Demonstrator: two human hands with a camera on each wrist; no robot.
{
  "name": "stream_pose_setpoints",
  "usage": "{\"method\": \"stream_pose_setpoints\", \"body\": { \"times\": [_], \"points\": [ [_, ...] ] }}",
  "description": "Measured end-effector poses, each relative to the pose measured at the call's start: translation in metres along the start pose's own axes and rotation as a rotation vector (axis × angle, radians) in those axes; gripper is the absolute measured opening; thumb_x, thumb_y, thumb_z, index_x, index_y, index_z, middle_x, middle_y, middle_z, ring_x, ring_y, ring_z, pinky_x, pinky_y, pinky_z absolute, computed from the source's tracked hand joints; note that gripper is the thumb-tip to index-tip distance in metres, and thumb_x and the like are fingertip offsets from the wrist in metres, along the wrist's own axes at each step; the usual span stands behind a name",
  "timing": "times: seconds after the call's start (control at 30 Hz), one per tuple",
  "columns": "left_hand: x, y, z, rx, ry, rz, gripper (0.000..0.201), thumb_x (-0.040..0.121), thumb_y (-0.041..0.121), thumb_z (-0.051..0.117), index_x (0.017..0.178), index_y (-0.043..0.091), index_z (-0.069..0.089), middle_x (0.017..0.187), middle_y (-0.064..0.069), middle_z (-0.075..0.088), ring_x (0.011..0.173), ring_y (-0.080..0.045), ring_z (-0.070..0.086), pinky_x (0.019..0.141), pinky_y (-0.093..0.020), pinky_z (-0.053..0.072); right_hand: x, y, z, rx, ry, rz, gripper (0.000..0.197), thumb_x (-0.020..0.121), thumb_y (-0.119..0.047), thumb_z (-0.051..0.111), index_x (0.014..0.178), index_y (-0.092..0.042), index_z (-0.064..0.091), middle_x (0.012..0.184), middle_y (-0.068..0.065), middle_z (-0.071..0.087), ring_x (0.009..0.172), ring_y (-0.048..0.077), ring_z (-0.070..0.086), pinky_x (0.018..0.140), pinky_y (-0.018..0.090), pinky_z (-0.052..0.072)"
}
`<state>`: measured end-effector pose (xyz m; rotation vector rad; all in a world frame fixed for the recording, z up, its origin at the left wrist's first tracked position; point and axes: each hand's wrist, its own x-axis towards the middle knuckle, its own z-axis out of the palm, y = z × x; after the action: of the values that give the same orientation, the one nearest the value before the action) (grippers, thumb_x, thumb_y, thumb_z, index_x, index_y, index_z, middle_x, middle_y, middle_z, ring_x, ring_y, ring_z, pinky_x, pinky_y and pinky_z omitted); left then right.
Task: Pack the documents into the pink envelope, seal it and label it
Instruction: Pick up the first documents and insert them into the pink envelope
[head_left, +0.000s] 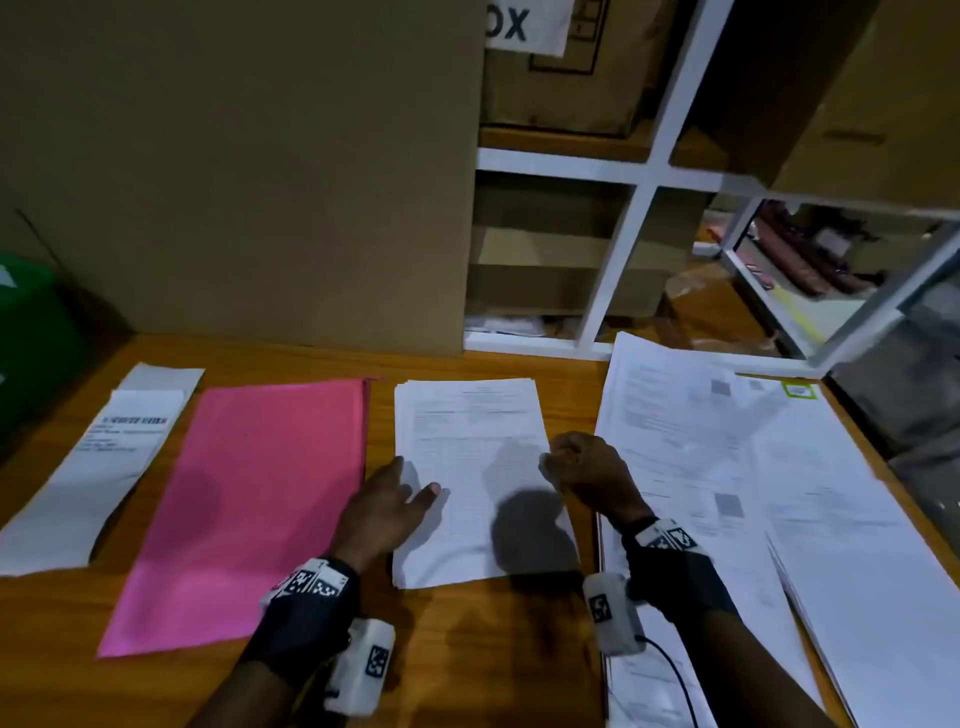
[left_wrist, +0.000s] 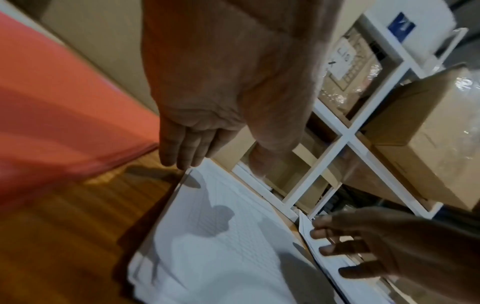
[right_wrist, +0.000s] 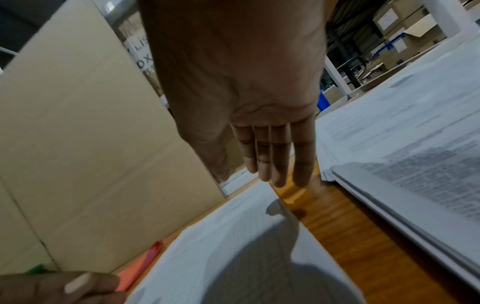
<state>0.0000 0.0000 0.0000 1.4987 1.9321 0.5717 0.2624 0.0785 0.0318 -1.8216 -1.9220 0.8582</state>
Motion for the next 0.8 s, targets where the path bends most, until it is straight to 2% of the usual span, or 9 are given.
{"method": "stream_pose_setpoints", "body": {
  "times": [0.07, 0.13, 0.23, 0.33, 0.4, 0.47, 0.57, 0.67, 0.8],
  "points": [
    [0.0, 0.006, 0.001, -0.074, 0.004, -0.055, 0.064, 0.089, 0.055, 0.055, 0.125, 0.003, 0.048, 0.129, -0.018, 0.057, 0.115, -0.027, 0.057, 0.083, -0.034, 0.047, 0.005, 0.001, 0.001, -0.069, -0.04, 0.073, 0.028, 0.08, -0.046, 0.064, 0.088, -0.02, 0.06, 0.085, -0.001, 0.066, 0.085, 0.023, 0.063, 0.073, 0.033, 0.047],
    [0.002, 0.008, 0.003, -0.117, 0.02, -0.042, 0.058, 0.09, 0.051, 0.057, 0.113, -0.001, 0.05, 0.117, -0.025, 0.057, 0.108, -0.031, 0.059, 0.078, -0.035, 0.048, 0.009, 0.004, 0.004, -0.115, -0.073, 0.135, 0.034, 0.084, -0.042, 0.068, 0.101, -0.014, 0.058, 0.092, 0.001, 0.062, 0.089, 0.022, 0.059, 0.073, 0.03, 0.041],
    [0.008, 0.003, 0.004, -0.218, 0.044, -0.008, 0.053, 0.082, 0.061, 0.056, 0.096, 0.01, 0.055, 0.089, -0.012, 0.063, 0.086, -0.027, 0.063, 0.065, -0.033, 0.047, 0.014, 0.007, 0.012, -0.105, -0.056, 0.149, 0.035, 0.084, -0.041, 0.071, 0.1, -0.014, 0.055, 0.092, 0.0, 0.056, 0.087, 0.019, 0.054, 0.072, 0.029, 0.038],
    [0.014, -0.003, 0.002, -0.315, 0.045, -0.045, 0.036, 0.082, 0.054, 0.059, 0.098, 0.022, 0.061, 0.096, 0.001, 0.069, 0.09, -0.019, 0.066, 0.078, -0.046, 0.055, 0.02, 0.012, 0.015, -0.06, -0.006, 0.142, 0.024, 0.081, -0.029, 0.076, 0.083, -0.014, 0.058, 0.085, 0.003, 0.061, 0.083, 0.021, 0.055, 0.07, 0.03, 0.04],
    [0.019, -0.002, 0.001, -0.363, 0.053, -0.066, 0.029, 0.084, 0.041, 0.063, 0.106, 0.022, 0.063, 0.104, 0.003, 0.069, 0.096, -0.018, 0.065, 0.085, -0.047, 0.054, 0.021, 0.019, 0.014, -0.028, 0.029, 0.127, 0.027, 0.077, -0.023, 0.08, 0.067, -0.018, 0.056, 0.072, 0.0, 0.06, 0.075, 0.023, 0.059, 0.065, 0.032, 0.044],
    [0.025, -0.002, 0.0, -0.43, 0.051, -0.118, 0.036, 0.083, 0.034, 0.068, 0.114, 0.017, 0.061, 0.112, 0.002, 0.066, 0.103, -0.019, 0.062, 0.091, -0.047, 0.052, 0.019, 0.025, 0.012, -0.044, 0.038, 0.098, 0.031, 0.076, -0.02, 0.081, 0.06, -0.021, 0.054, 0.069, 0.003, 0.063, 0.071, 0.027, 0.064, 0.064, 0.04, 0.054],
    [0.032, 0.0, 0.0, -0.497, 0.009, -0.191, 0.041, 0.083, 0.023, 0.073, 0.12, 0.011, 0.06, 0.114, -0.005, 0.066, 0.105, -0.022, 0.062, 0.095, -0.045, 0.052, 0.019, 0.038, 0.009, -0.119, -0.009, 0.049, 0.015, 0.081, -0.02, 0.077, 0.073, -0.012, 0.067, 0.083, 0.009, 0.07, 0.08, 0.027, 0.068, 0.071, 0.042, 0.057],
    [0.035, 0.007, 0.002, -0.429, -0.024, -0.176, 0.025, 0.086, 0.012, 0.067, 0.111, 0.013, 0.068, 0.109, -0.002, 0.069, 0.102, -0.021, 0.065, 0.093, -0.041, 0.053, 0.021, 0.036, 0.007, -0.063, -0.051, 0.046, 0.014, 0.088, -0.021, 0.069, 0.09, -0.008, 0.07, 0.096, 0.009, 0.072, 0.091, 0.026, 0.068, 0.08, 0.042, 0.057],
    [0.036, 0.014, 0.008, -0.216, 0.062, -0.182, 0.005, 0.082, 0.013, 0.068, 0.081, 0.009, 0.067, 0.088, -0.003, 0.068, 0.084, -0.025, 0.065, 0.069, -0.031, 0.052, 0.019, 0.019, 0.007, 0.042, -0.096, 0.056, 0.03, 0.093, -0.028, 0.064, 0.114, -0.008, 0.067, 0.113, 0.007, 0.068, 0.105, 0.028, 0.065, 0.084, 0.036, 0.052]
  ]
}}
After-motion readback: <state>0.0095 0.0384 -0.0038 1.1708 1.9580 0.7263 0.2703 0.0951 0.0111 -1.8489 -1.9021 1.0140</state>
